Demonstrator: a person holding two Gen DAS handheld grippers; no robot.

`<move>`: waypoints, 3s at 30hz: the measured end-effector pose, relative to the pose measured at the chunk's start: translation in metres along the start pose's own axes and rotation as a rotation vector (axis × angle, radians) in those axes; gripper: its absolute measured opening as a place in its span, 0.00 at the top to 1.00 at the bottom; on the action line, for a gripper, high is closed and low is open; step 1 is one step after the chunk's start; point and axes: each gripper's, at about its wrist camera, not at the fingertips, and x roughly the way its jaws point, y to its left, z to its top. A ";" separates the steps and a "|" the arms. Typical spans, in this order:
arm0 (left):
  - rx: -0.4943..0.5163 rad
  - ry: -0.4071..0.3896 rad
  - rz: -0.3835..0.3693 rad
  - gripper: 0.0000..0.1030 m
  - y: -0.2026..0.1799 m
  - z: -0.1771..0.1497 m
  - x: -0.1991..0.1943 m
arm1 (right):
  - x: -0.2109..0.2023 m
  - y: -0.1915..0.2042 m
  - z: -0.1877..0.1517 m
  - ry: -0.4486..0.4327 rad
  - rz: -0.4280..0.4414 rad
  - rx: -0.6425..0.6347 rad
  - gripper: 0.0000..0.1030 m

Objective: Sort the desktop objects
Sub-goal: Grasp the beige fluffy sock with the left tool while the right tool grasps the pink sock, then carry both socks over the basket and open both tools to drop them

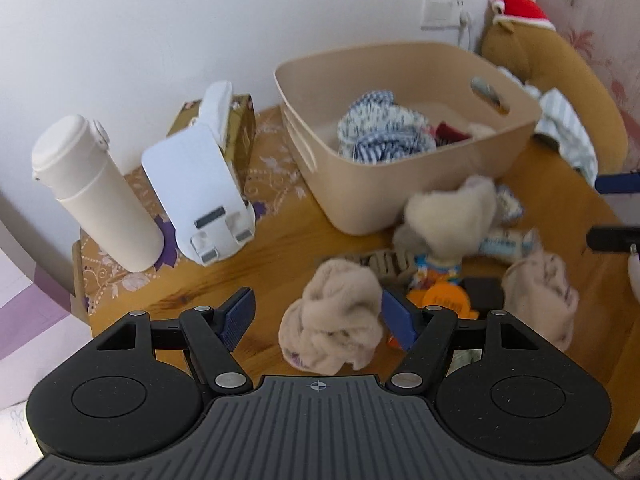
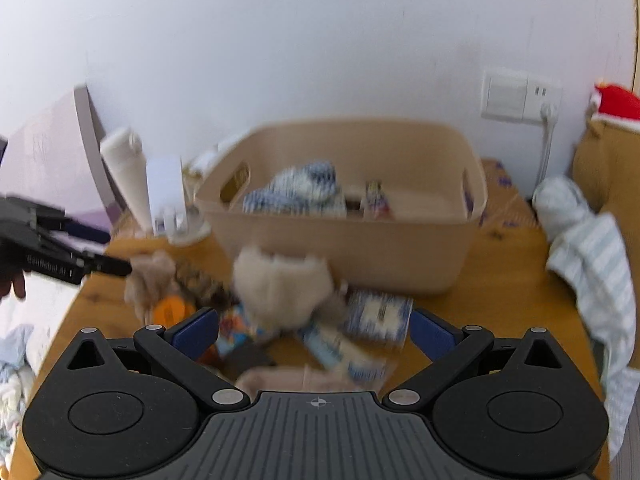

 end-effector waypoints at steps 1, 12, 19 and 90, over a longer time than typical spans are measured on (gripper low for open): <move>0.003 0.005 -0.003 0.31 0.000 -0.002 0.003 | 0.004 0.001 -0.005 0.018 -0.006 0.004 0.00; -0.019 0.095 -0.019 0.31 0.001 -0.010 0.052 | 0.038 0.002 -0.040 0.171 -0.023 -0.010 0.00; -0.062 0.135 -0.018 0.31 -0.001 -0.017 0.078 | 0.059 0.008 -0.043 0.223 -0.030 0.003 0.00; -0.187 -0.246 0.071 0.56 -0.092 0.145 0.029 | 0.005 -0.132 0.120 -0.203 -0.185 0.059 0.65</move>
